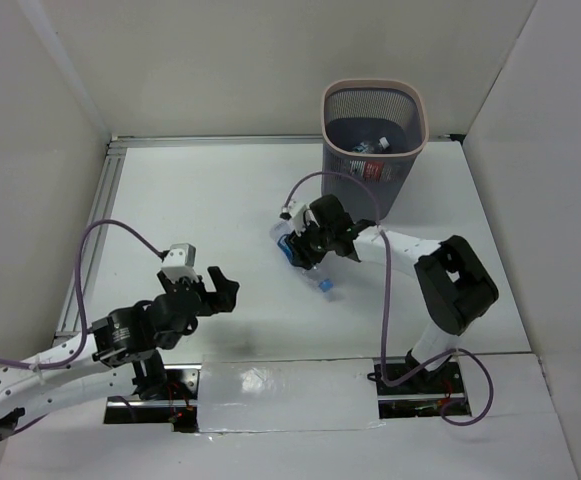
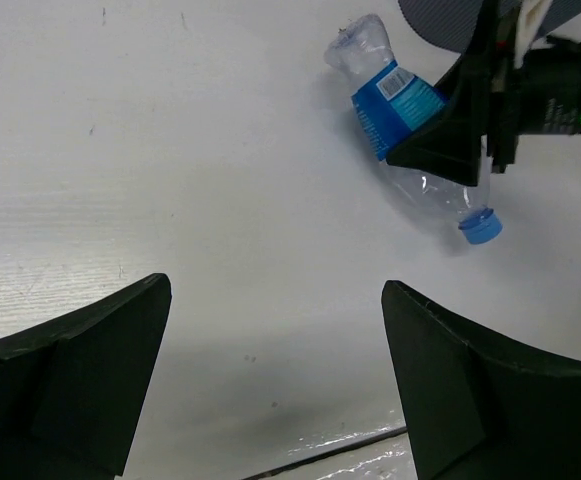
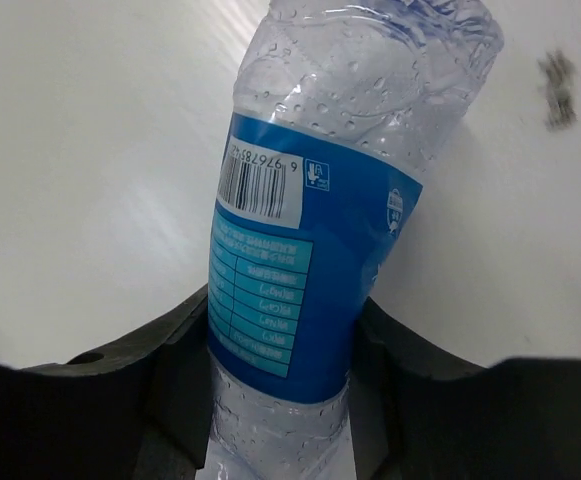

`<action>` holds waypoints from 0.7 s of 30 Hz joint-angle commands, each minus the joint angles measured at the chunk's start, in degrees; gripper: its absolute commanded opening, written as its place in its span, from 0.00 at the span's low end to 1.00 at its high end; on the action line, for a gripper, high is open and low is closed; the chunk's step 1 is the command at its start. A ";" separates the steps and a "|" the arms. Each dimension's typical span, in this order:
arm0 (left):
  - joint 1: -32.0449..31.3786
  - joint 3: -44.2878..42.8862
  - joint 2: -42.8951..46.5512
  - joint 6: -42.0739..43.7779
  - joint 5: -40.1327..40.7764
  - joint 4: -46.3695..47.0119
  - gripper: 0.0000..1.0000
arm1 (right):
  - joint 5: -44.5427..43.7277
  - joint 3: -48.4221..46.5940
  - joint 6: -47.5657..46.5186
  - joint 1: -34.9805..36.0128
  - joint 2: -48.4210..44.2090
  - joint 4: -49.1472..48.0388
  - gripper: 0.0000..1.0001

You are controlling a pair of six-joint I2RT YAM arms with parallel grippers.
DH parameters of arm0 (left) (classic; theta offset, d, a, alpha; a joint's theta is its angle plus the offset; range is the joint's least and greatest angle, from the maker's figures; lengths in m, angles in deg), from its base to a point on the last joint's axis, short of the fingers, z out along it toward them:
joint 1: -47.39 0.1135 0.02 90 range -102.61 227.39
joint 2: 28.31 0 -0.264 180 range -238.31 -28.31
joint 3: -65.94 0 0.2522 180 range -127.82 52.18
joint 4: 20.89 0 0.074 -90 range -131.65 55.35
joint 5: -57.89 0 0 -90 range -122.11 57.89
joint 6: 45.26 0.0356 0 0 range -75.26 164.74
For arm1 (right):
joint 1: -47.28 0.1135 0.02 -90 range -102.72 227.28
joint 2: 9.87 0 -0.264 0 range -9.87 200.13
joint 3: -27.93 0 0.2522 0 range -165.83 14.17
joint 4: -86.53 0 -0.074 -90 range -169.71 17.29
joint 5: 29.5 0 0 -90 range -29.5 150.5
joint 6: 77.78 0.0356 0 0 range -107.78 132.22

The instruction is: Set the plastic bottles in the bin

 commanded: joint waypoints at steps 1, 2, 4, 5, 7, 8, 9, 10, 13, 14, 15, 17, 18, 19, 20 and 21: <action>-0.30 2.11 1.51 -2.22 0.24 2.14 0.99 | 18.42 -10.25 -8.63 0.68 -7.57 8.98 0.42; -0.30 2.81 1.51 -2.22 0.24 3.28 0.99 | 22.55 -13.15 -12.73 0.68 -8.28 12.07 0.41; -0.30 3.51 1.51 -1.69 -0.55 4.86 0.99 | 29.15 -22.26 -12.78 0.68 -9.51 15.17 0.36; -0.30 3.52 0.98 -0.73 -1.08 5.74 0.99 | 30.23 -25.45 -11.73 -0.02 -9.52 15.87 0.35; -0.30 4.04 0.11 0.94 -1.70 8.38 0.99 | 29.19 -33.34 -7.96 -0.73 -10.04 13.71 0.35; -0.30 4.05 -0.42 0.95 -1.70 9.08 0.99 | 27.96 -35.48 -6.29 -1.68 -10.04 12.21 0.35; -0.30 4.05 -1.47 1.64 -2.22 9.78 0.99 | 26.73 -37.50 -3.05 -2.56 -10.04 10.80 0.35; -0.30 4.05 -2.00 2.52 -2.22 10.40 0.99 | 25.33 -39.35 -1.80 -4.57 -10.04 9.48 0.36; -0.30 4.05 -3.32 3.58 -2.75 12.42 0.99 | 18.04 -44.72 1.37 -10.10 -9.43 4.47 0.36; -0.30 4.05 -3.33 3.58 -2.75 12.43 0.99 | 14.37 -46.03 1.90 -11.70 -8.91 3.41 0.38; -0.30 4.05 -3.33 4.19 -3.27 13.82 0.99 | 12.59 -46.66 1.90 -13.28 -8.21 1.92 0.40; -0.30 4.05 -3.33 4.81 -3.28 14.88 0.99 | 11.34 -48.59 2.42 -19.25 -6.71 1.91 0.41; -0.30 4.05 -3.33 5.51 -3.28 16.02 0.99 | 11.34 -49.99 2.43 -21.27 -5.05 1.91 0.46; -0.30 4.66 -3.33 6.21 -3.89 16.64 0.99 | 11.95 -50.00 1.65 -24.86 -4.08 1.91 0.47; -0.30 4.66 -3.33 6.22 -3.89 17.26 0.99 | 12.65 -50.70 1.64 -26.55 -3.11 1.21 0.49; -0.30 4.66 -3.85 6.83 -3.89 17.87 0.99 | 14.66 -51.58 0.59 -28.05 -0.84 1.20 0.52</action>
